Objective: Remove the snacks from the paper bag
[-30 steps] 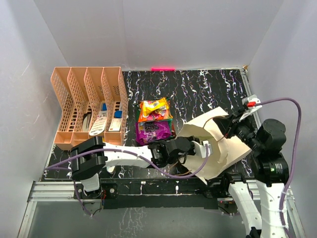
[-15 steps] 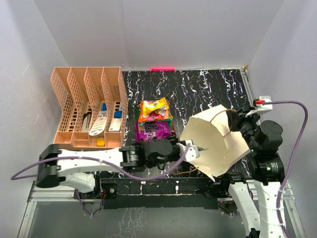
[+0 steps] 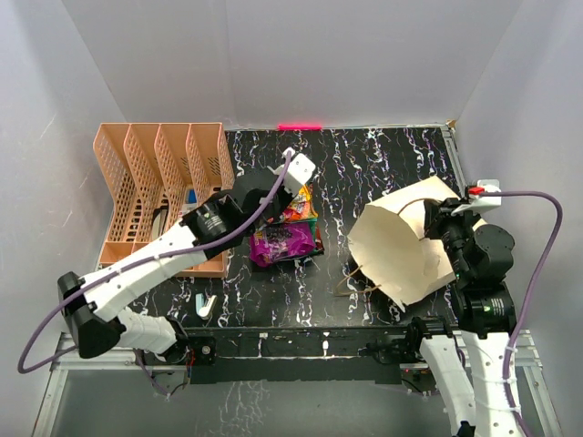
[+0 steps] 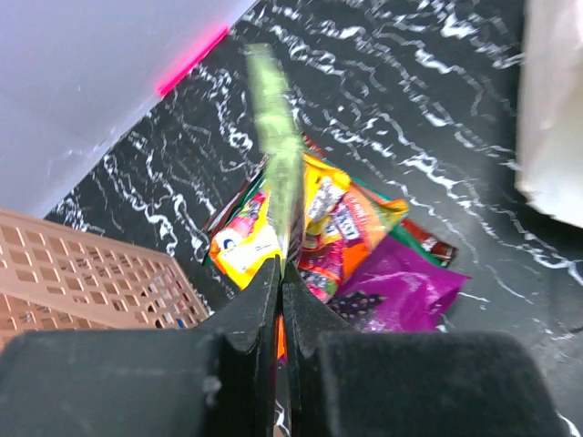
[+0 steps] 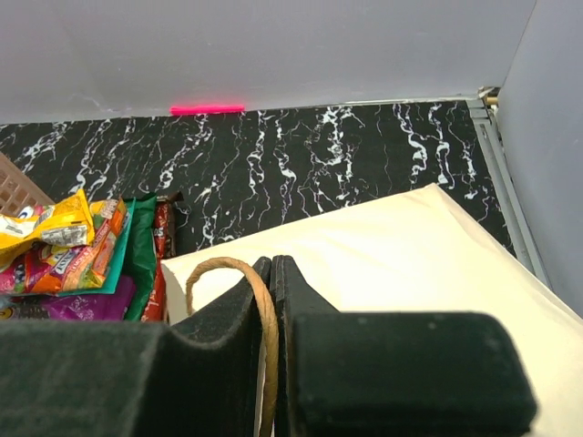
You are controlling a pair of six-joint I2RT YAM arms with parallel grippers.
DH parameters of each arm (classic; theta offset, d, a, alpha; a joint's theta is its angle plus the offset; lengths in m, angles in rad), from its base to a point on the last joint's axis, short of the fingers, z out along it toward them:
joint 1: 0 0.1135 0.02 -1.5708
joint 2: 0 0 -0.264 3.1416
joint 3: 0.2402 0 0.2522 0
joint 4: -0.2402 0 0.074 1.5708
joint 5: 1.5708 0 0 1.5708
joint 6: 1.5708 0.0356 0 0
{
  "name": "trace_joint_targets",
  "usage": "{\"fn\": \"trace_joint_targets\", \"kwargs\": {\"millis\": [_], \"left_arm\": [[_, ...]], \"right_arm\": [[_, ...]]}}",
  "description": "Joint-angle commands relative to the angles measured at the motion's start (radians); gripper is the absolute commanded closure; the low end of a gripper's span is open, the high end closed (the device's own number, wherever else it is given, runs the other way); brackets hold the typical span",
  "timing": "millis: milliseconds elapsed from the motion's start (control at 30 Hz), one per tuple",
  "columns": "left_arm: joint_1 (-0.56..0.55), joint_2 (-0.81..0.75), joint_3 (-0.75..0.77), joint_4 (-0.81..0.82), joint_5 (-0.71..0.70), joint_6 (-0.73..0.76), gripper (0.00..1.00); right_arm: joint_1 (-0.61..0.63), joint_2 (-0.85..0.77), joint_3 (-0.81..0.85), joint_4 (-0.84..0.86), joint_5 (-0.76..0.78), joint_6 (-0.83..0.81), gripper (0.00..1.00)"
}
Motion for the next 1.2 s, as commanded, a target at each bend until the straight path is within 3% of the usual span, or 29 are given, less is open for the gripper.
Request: {"fn": "trace_joint_targets", "kwargs": {"millis": [0, 67, 200, 400, 500, 733, 1167], "left_arm": [[0.074, 0.052, 0.042, 0.011, 0.075, -0.017, 1.0], [0.095, 0.111, 0.083, -0.002, 0.015, -0.012, 1.0], [0.102, 0.188, 0.092, 0.064, -0.126, 0.138, 1.0], [0.107, 0.277, 0.023, 0.286, -0.338, 0.466, 1.0], [0.109, 0.297, 0.018, 0.348, -0.367, 0.531, 1.0], [0.108, 0.34, -0.035, 0.349, -0.411, 0.594, 1.0], [0.079, 0.305, -0.08, 0.11, -0.26, 0.458, 1.0]], "right_arm": [[-0.001, -0.045, 0.006, 0.073, -0.025, -0.026, 0.92], [-0.002, -0.053, 0.02, 0.058, -0.037, -0.03, 0.92], [-0.001, -0.057, 0.041, 0.03, -0.044, -0.034, 0.92], [-0.001, -0.068, 0.042, 0.014, -0.06, -0.029, 0.92], [-0.001, -0.069, 0.044, 0.01, -0.069, -0.027, 0.92], [-0.001, -0.068, 0.058, -0.003, -0.072, -0.027, 0.92], [-0.001, -0.063, 0.061, 0.0, -0.096, -0.006, 0.92]]}}
